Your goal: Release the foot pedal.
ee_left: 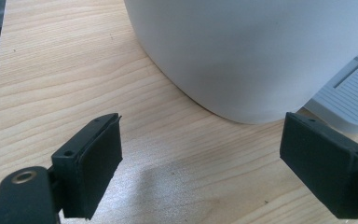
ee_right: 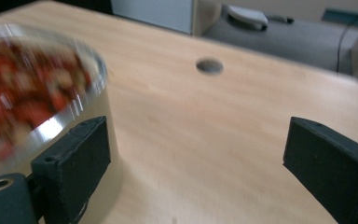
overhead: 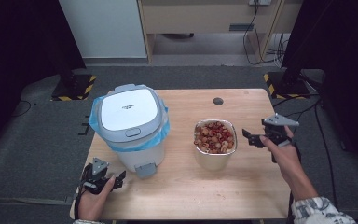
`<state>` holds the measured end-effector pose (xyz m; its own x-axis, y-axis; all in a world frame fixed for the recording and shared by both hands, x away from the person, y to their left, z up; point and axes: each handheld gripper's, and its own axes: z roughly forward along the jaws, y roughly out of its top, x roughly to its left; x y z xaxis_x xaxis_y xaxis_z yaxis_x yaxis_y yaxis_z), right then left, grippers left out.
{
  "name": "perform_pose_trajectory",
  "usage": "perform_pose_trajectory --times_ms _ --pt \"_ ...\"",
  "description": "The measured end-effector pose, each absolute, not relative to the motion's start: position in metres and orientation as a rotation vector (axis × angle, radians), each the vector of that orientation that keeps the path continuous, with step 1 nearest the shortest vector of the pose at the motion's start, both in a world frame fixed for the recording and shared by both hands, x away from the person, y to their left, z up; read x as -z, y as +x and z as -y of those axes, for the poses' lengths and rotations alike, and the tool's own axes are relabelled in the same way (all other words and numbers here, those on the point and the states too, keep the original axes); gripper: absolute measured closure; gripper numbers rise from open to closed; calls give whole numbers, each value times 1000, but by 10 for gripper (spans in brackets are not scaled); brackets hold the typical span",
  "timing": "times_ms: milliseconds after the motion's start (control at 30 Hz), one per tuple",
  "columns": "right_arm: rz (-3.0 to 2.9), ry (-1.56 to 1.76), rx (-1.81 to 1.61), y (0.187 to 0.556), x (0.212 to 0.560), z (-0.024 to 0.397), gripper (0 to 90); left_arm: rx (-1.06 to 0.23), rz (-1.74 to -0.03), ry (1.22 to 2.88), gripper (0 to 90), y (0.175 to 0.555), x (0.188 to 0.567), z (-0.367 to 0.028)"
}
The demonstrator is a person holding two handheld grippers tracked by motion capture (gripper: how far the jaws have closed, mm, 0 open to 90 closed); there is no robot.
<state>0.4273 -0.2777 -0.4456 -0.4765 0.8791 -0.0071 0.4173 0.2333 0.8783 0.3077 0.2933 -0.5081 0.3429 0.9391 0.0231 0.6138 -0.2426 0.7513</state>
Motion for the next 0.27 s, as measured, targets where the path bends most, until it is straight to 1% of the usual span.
perform_pose_trajectory --times_ms 133,267 --pt "-2015 1247 -1147 413 481 281 76 -646 -1358 1961 115 307 508 -294" --pt "-2026 1292 -1113 404 506 282 79 -648 -1363 1966 114 308 509 -294"
